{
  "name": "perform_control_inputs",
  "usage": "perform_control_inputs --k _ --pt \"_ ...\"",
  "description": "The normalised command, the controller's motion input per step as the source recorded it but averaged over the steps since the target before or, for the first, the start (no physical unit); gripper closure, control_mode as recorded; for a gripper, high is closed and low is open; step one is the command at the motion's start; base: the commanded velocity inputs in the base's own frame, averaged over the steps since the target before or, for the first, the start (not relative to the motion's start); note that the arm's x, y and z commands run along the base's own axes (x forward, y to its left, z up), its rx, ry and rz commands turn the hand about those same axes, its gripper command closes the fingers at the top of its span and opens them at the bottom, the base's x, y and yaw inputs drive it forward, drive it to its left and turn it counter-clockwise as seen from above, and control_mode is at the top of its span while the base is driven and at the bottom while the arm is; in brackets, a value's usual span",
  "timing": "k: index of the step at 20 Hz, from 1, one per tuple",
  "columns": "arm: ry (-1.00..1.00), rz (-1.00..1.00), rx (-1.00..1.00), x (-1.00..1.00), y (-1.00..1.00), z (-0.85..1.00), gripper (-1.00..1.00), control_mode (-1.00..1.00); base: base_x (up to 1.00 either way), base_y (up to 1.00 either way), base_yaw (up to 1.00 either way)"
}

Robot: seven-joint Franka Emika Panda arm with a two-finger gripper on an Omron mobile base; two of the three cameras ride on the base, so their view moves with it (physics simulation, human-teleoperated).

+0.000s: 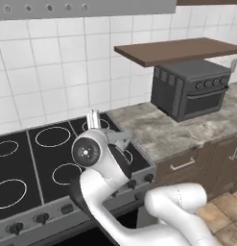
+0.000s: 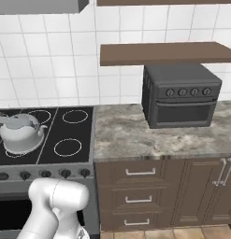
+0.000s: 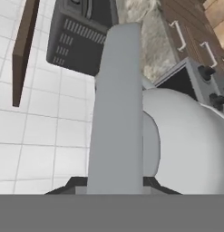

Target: The kettle is done boiling. Turn off the stove, then wait for 300 timesteps before moving the kettle to the dining table.

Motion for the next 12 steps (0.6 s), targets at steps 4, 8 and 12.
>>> perform_control_inputs --k 4,8,12 --pt "0.00 0.00 0.00 0.00 0.00 0.00 1.00 1.00 -0.31 -0.03 -0.45" --pt "0.00 0.00 0.00 0.00 0.00 0.00 1.00 1.00 -0.29 0.03 -0.58" --pt "0.00 0.00 0.00 0.00 0.00 0.00 1.00 1.00 -0.32 0.01 -0.59"
